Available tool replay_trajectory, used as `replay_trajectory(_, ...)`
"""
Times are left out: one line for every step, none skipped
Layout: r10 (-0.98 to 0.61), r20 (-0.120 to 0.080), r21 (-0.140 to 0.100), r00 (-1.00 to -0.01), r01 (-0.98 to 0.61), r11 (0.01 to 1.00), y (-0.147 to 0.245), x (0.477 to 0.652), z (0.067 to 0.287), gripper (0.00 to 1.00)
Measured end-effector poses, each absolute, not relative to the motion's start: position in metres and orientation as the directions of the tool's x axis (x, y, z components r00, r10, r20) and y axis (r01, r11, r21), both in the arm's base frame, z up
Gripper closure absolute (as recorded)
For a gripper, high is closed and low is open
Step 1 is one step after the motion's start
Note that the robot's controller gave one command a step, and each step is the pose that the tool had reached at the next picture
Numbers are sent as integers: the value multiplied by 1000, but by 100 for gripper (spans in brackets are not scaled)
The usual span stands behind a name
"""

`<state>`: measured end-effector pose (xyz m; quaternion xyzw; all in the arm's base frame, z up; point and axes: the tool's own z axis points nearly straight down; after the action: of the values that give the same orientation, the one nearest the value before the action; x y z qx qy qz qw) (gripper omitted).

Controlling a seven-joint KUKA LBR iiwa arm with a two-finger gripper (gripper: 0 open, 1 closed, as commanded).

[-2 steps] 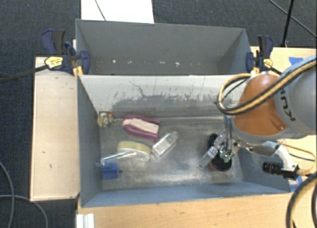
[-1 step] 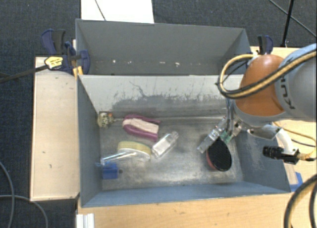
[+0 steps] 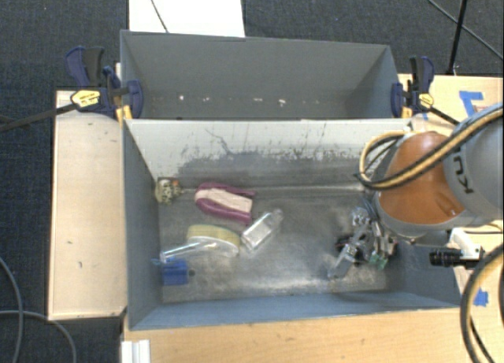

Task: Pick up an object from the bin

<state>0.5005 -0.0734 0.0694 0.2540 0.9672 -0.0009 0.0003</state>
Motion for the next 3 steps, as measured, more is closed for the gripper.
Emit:
replay_trajectory(501, -1, 4, -866, 501, 866, -150, 477, 71, 0)
replay_trajectory(501, -10, 6, -865, 501, 865, -148, 480, 72, 100)
replay_trajectory(504, -10, 7, -864, 504, 864, -148, 480, 72, 100)
